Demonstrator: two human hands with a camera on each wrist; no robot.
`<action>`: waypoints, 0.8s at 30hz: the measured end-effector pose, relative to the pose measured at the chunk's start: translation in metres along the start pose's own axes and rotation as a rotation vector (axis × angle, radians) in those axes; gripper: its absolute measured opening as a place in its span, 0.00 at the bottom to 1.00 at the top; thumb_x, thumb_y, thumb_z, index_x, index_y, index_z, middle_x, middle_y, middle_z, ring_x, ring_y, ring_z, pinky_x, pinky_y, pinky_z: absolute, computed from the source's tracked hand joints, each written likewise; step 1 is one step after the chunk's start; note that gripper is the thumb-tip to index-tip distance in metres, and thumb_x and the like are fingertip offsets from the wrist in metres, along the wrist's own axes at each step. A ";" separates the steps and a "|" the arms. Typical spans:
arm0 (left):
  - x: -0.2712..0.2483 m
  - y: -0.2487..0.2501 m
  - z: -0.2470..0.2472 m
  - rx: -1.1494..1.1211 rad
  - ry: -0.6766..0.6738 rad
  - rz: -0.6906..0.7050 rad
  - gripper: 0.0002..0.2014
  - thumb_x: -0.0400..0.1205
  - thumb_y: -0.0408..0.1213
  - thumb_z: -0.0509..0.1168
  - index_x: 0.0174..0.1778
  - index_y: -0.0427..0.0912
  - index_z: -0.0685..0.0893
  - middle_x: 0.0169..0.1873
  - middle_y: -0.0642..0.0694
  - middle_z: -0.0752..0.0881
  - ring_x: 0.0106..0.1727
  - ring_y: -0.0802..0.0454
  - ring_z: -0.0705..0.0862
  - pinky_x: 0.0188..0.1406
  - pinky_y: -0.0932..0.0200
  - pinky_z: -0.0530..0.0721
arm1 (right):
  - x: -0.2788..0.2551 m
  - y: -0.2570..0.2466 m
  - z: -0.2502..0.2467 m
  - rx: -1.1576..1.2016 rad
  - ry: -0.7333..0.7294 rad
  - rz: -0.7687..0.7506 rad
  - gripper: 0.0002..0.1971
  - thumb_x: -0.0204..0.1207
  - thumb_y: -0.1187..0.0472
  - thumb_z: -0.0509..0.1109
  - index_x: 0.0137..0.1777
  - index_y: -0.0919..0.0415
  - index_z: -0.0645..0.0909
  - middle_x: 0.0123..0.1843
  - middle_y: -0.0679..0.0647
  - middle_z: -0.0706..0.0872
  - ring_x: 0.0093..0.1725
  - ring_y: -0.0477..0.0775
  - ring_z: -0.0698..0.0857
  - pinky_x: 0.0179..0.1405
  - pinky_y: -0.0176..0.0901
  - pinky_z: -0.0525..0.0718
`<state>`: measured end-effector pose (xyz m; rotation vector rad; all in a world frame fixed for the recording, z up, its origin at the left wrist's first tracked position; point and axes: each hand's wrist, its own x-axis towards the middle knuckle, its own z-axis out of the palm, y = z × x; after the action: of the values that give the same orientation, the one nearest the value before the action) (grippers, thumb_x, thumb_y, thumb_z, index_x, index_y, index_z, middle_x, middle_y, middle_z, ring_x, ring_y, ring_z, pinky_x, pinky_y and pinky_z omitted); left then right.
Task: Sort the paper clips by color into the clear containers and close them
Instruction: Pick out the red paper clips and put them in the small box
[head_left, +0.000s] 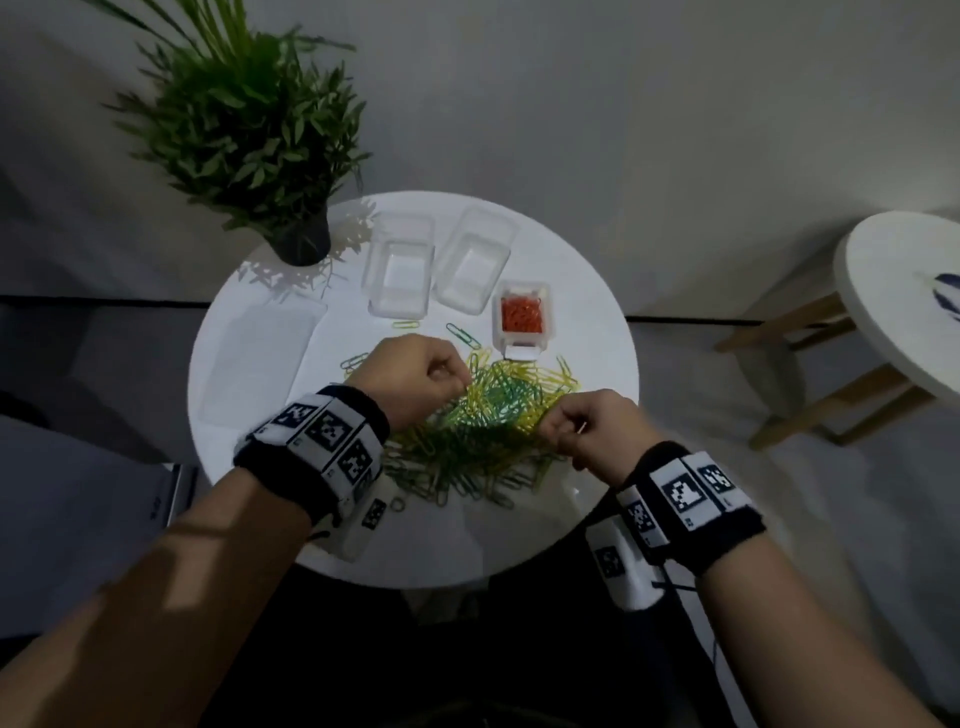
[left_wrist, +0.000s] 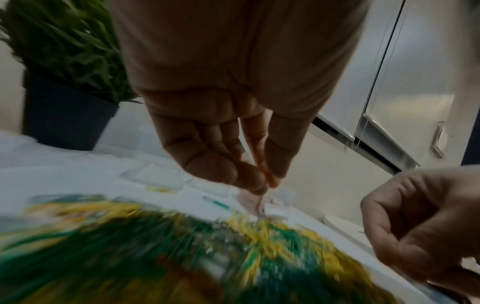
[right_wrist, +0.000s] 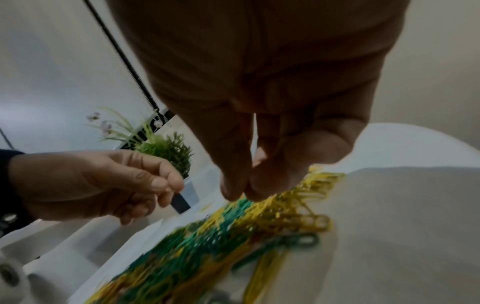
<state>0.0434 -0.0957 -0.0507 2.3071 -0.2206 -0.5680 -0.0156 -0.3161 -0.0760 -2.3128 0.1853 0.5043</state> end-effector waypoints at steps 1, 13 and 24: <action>-0.012 -0.009 0.002 0.020 -0.016 -0.013 0.06 0.76 0.33 0.68 0.39 0.49 0.89 0.39 0.52 0.90 0.43 0.55 0.86 0.48 0.60 0.84 | -0.003 -0.001 0.005 -0.039 -0.029 -0.014 0.17 0.68 0.75 0.66 0.32 0.50 0.84 0.28 0.42 0.82 0.29 0.41 0.79 0.35 0.36 0.81; -0.035 -0.059 0.003 0.368 0.118 0.023 0.14 0.76 0.30 0.67 0.52 0.52 0.86 0.52 0.47 0.77 0.55 0.44 0.81 0.53 0.47 0.83 | 0.003 -0.032 0.029 -0.033 0.121 -0.041 0.18 0.75 0.76 0.63 0.52 0.57 0.89 0.46 0.50 0.88 0.46 0.50 0.85 0.50 0.37 0.81; -0.059 -0.081 -0.001 0.412 -0.065 -0.012 0.12 0.70 0.42 0.76 0.47 0.52 0.85 0.40 0.55 0.79 0.45 0.51 0.80 0.42 0.58 0.79 | -0.002 -0.064 0.073 -0.418 -0.164 -0.235 0.15 0.71 0.60 0.78 0.58 0.52 0.85 0.42 0.49 0.85 0.45 0.51 0.83 0.50 0.42 0.83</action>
<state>-0.0096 -0.0185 -0.0873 2.6896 -0.3852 -0.6528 -0.0215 -0.2191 -0.0803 -2.6335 -0.2956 0.6569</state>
